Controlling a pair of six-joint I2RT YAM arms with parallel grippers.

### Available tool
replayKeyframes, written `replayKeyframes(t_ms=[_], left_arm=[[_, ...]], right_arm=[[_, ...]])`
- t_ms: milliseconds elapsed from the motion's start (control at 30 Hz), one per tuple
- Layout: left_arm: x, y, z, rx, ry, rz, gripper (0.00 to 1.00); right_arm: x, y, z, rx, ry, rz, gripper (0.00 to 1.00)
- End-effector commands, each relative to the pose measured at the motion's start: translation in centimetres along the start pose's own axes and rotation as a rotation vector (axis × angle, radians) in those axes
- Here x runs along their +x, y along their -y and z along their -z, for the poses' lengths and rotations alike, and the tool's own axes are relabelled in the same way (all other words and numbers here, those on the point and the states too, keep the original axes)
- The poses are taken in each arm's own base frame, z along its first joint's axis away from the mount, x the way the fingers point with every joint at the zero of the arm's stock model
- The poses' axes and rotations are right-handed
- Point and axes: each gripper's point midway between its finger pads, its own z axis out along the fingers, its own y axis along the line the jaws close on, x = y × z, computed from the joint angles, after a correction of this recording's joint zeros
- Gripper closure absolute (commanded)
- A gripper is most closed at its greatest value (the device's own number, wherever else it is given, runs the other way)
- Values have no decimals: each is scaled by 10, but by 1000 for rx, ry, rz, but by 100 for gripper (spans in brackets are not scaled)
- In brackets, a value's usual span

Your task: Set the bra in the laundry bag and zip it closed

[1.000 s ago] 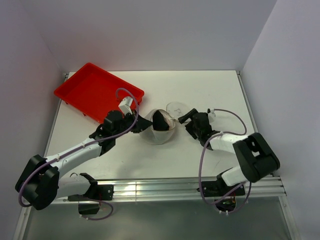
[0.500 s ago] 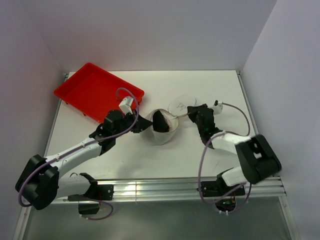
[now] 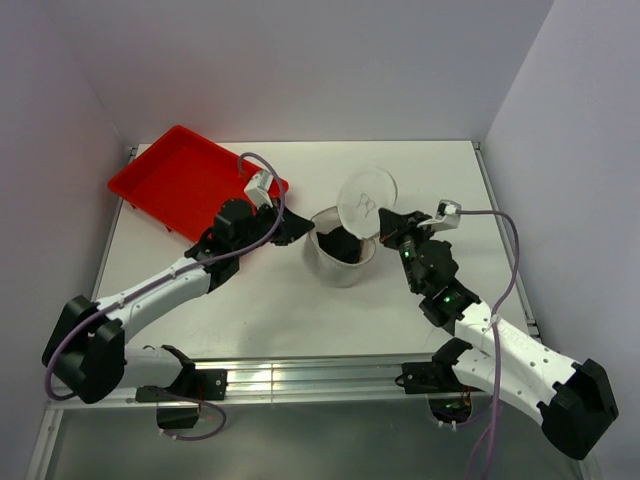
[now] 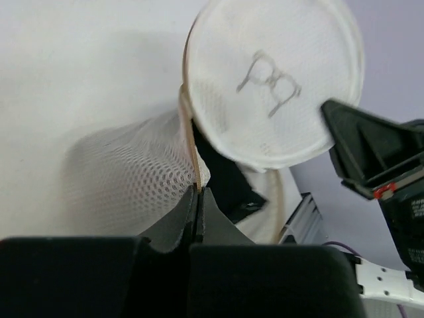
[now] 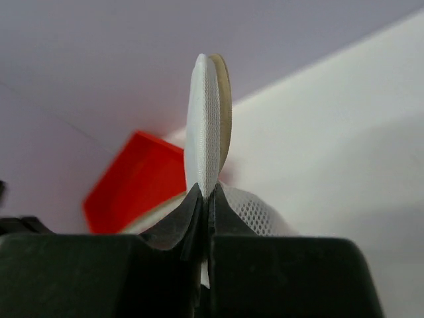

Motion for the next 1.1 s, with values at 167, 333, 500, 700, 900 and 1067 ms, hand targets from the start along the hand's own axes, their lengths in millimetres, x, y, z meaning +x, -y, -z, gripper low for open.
replayKeyframes(t_ms=[167,333,500,700,900,1067], left_arm=[[-6,-11,-9,-27,30,-41,100],[-3,-19,-19,-56,3,-60,100],[5,-21,-23,-40,-26,-45,100],[9,-20,-30,-35,-59,-50,100],[4,-16,-30,13,-67,-13,100],[-3,-25,-24,-15,-43,-22,100]], right_arm=[[17,56,19,180,-44,139,100],[9,64,21,232,9,166,100],[0,62,24,274,80,276,100],[4,19,27,140,106,491,98],[73,-29,48,-68,-72,793,79],[107,-32,78,-143,-191,772,37]])
